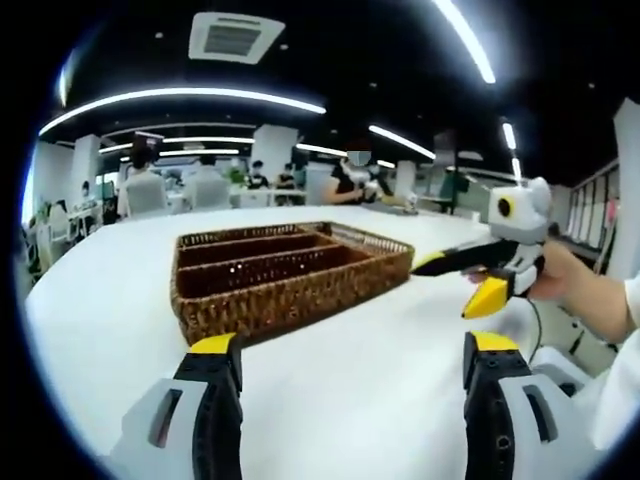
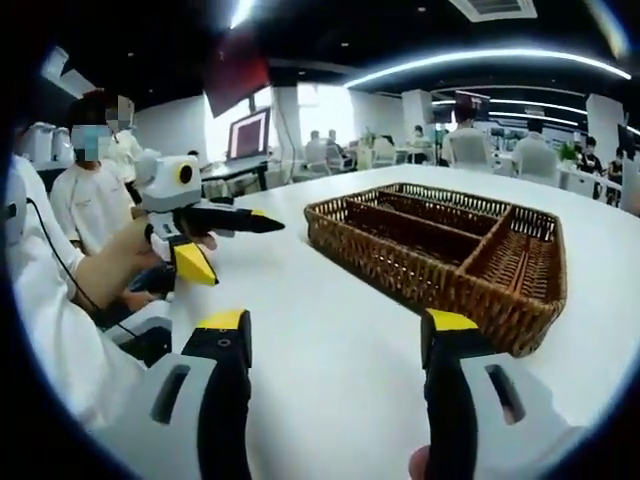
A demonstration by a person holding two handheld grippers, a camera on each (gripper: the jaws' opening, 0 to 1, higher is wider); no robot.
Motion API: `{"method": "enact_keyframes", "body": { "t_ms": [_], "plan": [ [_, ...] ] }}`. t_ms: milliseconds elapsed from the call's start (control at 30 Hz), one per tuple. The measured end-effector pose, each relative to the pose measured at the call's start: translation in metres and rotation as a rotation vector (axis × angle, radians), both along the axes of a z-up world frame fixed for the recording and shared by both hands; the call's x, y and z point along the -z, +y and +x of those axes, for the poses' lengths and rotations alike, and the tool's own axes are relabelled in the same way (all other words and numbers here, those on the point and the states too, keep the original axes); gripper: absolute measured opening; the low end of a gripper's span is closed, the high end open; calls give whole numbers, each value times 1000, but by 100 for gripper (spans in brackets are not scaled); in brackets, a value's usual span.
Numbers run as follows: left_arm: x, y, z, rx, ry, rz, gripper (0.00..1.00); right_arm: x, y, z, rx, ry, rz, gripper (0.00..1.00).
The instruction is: Arrange the knives, forks, and spoons in their matching storage slots by inserting each utensil handle-first until every utensil is classified and aligned in the correct compartment
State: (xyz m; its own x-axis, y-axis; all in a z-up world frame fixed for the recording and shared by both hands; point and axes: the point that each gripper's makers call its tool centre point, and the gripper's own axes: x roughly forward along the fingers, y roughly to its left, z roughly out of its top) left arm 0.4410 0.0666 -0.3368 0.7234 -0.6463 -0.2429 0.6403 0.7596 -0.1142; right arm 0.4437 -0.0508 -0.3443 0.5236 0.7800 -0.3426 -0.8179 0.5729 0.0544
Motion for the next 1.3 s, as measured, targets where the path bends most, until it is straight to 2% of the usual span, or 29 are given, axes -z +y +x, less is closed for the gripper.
{"method": "enact_keyframes", "body": {
  "t_ms": [267,333,600,1000,1300],
  "plan": [
    [3,4,-3,-15,1,21,92,4,-7,-1,55,17,-14,75],
    [3,5,-3,-21,1,28,93,7,-9,-2,75,22,-36,76],
    [4,3,-5,-24,7,49,92,9,-9,-8,97,36,-42,79],
    [4,4,-5,-34,10,70,93,12,-6,-12,101,51,-44,82],
    [4,4,-7,-37,19,84,94,14,-3,-15,103,66,-73,84]
  ]
}}
